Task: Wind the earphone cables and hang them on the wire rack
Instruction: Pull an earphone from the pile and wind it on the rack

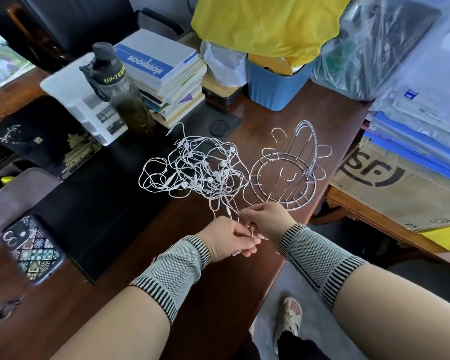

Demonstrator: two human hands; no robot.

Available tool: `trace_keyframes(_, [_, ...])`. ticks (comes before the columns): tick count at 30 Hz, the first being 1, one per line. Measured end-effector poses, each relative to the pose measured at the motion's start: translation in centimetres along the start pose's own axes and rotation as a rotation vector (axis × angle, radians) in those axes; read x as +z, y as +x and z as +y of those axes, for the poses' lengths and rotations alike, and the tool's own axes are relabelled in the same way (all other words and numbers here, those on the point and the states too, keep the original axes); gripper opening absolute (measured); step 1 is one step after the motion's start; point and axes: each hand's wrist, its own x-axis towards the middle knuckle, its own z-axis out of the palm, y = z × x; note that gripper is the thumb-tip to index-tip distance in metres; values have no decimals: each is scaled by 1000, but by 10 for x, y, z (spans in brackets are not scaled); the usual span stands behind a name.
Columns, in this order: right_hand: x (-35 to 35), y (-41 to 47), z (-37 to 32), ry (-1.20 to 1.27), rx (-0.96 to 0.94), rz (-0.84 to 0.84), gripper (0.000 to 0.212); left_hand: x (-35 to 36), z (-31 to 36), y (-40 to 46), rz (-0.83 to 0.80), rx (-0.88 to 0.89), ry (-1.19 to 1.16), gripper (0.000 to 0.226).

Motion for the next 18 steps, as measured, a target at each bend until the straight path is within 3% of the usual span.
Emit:
trace_keyframes(6, [-2, -4, 10, 19, 3, -6, 11, -3, 3, -1, -64, -120, 17, 12])
trace_keyframes(10, [-3, -6, 12, 23, -41, 4, 17, -12, 7, 5, 157, -185, -230, 28])
trace_keyframes(15, [-5, -10, 8, 181, -13, -113, 22, -21, 11, 13, 335, -100, -518, 54])
trace_keyframes(18, [-9, -13, 7, 119, -5, -217, 27, -28, 16, 14, 405, -55, -712, 63])
